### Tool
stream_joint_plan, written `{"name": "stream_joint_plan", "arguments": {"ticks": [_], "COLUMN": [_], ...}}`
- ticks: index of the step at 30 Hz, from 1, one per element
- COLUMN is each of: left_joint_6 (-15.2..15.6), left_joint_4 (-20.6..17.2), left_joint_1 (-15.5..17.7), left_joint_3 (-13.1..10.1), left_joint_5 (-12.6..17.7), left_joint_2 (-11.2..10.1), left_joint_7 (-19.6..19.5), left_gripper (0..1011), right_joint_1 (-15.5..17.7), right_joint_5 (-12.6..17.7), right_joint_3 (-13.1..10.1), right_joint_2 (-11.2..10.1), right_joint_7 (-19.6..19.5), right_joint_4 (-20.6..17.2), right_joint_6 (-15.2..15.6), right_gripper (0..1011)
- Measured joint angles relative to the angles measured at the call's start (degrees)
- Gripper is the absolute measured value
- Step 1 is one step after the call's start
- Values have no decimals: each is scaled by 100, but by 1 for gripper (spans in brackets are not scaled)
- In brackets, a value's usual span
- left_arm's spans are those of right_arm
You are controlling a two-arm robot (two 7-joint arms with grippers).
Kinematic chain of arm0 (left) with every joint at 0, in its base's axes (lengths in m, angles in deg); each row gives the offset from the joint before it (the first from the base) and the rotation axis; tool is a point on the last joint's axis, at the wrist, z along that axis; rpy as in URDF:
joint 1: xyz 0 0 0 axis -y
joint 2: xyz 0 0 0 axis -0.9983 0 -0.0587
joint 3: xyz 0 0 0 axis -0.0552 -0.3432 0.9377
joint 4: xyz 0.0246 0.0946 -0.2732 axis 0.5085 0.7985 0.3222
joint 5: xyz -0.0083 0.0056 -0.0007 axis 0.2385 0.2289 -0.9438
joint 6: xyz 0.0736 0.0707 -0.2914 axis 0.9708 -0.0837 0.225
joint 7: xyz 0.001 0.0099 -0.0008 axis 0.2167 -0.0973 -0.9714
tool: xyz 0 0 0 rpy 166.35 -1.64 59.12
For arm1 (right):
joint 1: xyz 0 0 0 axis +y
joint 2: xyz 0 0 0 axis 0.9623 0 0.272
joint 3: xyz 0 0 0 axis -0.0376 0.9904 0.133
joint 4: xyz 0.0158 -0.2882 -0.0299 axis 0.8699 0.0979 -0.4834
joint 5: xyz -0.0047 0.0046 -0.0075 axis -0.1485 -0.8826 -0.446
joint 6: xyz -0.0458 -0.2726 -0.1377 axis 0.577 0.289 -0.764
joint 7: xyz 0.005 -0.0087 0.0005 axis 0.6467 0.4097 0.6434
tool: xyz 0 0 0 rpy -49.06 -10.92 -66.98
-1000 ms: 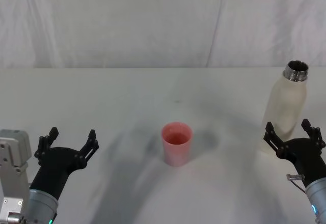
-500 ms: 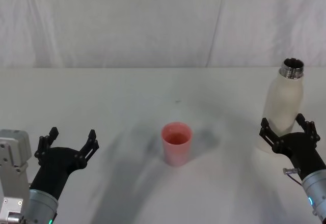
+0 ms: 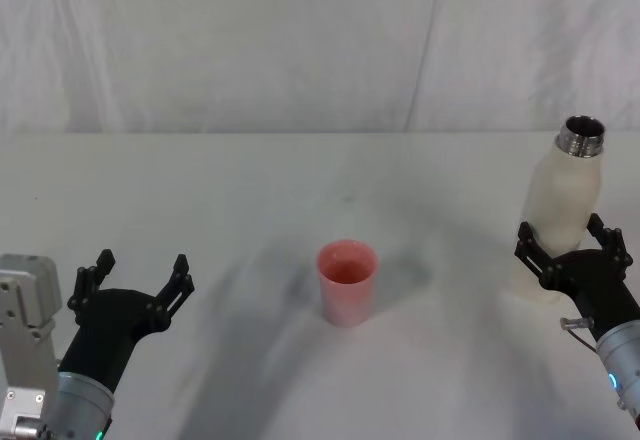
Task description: Grasp the thermos with one hand and pour water into the cup lid.
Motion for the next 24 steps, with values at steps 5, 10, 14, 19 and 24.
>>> {"name": "stream_joint_plan", "arguments": {"ticks": [5,10,14,19,24], "left_joint_6": [0,0,0,0,0], "left_joint_4": [0,0,0,0,0], "left_joint_1": [0,0,0,0,0], "left_joint_3": [0,0,0,0,0], "left_joint_5": [0,0,0,0,0], "left_joint_2": [0,0,0,0,0], "left_joint_7": [0,0,0,0,0], "left_gripper": [1001,1001,1001,1001,1001], "right_joint_1": [-99,-202,-262,-299,-293], "right_joint_5": [5,11,11,11,12], "right_joint_3": [-7,-7,-7,-5,-6], "right_joint_2": [-1,-6,-12,-15,-15], "right_joint_7": [20,36,51,59,59], "right_joint_4": [105,209,265,298,296], "right_joint_6": [-16,-36,-42,-45,-46], "right_gripper": [1001,1001,1001,1001,1001]}}
